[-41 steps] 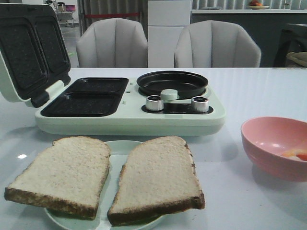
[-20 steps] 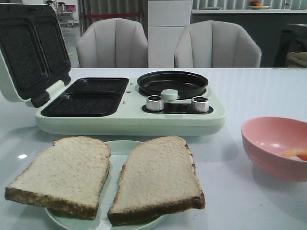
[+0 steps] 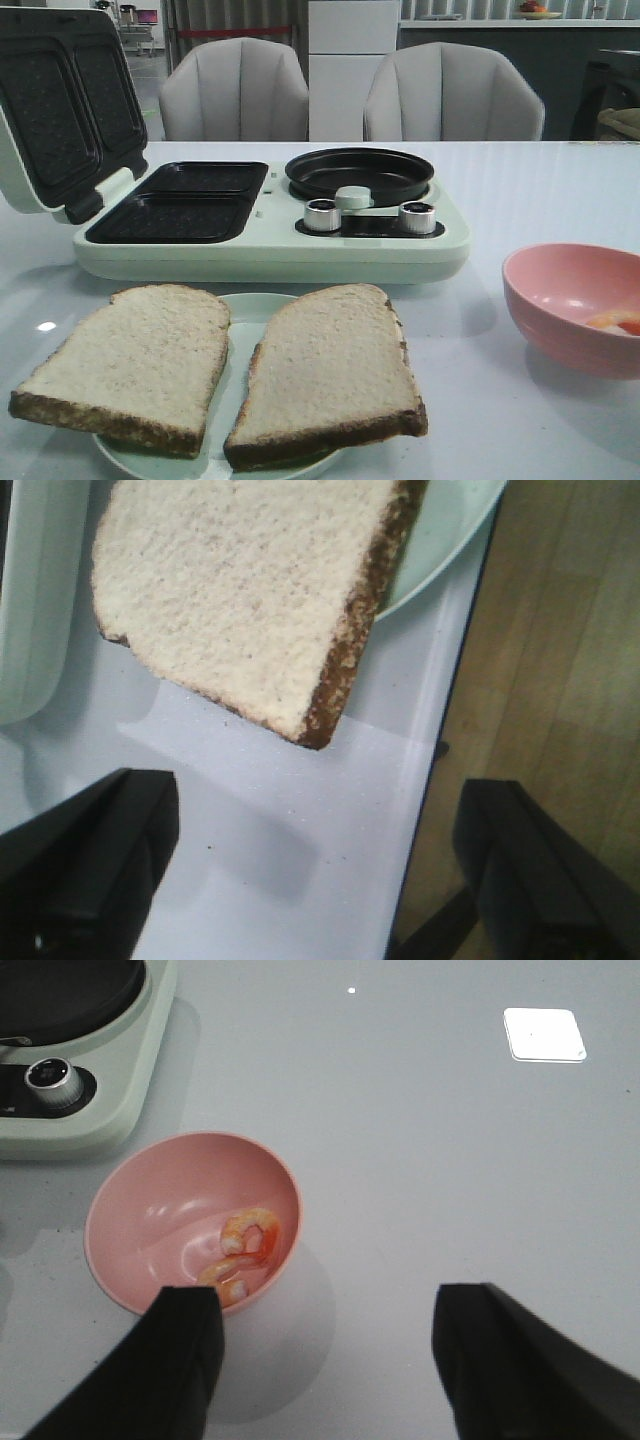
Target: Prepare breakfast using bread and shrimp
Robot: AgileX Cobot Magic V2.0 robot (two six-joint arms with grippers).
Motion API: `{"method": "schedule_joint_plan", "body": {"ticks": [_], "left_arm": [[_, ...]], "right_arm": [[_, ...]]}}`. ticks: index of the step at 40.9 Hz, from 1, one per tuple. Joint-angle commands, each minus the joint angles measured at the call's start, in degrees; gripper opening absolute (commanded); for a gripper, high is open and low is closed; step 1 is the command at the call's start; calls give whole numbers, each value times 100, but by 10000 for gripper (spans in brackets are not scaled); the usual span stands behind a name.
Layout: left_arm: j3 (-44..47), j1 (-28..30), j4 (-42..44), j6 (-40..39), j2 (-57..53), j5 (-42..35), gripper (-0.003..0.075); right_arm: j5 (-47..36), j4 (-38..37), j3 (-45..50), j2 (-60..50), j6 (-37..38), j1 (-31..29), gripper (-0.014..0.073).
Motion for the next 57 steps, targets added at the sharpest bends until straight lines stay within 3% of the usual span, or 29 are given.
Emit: {"method": "schedule_joint_plan", "body": {"ticks": [1,7,14,20,31,34,49,53,57], "left_arm": [[-163,-288,1477,-1269,449,-78,593],[-163,-487,2841,-2530,1081,171,593],[-216,-496,3657,-3126,1769,452,591],[-443,-496,3828,-3511,2249,713,581],[-680,-496,4002,-3523,2800,752,577],[-680,-496,3978,-3523,2841,826,533],[-680,-508,3629,-3523,2817,1044,154],[-680,-605,3575,-3523,2711,1196,95],[-680,-812,3562,-3523,2531,1548,100]], "right_arm": [[-435,-83,-159,70,-23,-39,552],[-435,-83,-159,70,-23,-39,552],[-435,-83,-159,70,-23,-39,552],[-435,-83,-159,70,-23,-39,552],[-435,-83,-159,70,-23,-39,552],[-435,-83,-159,70,-23,-39,552],[-435,-83,-159,70,-23,-39,552],[-435,-83,-159,70,-23,-39,552],[-435,-83,-159,70,-23,-39,552]]}}
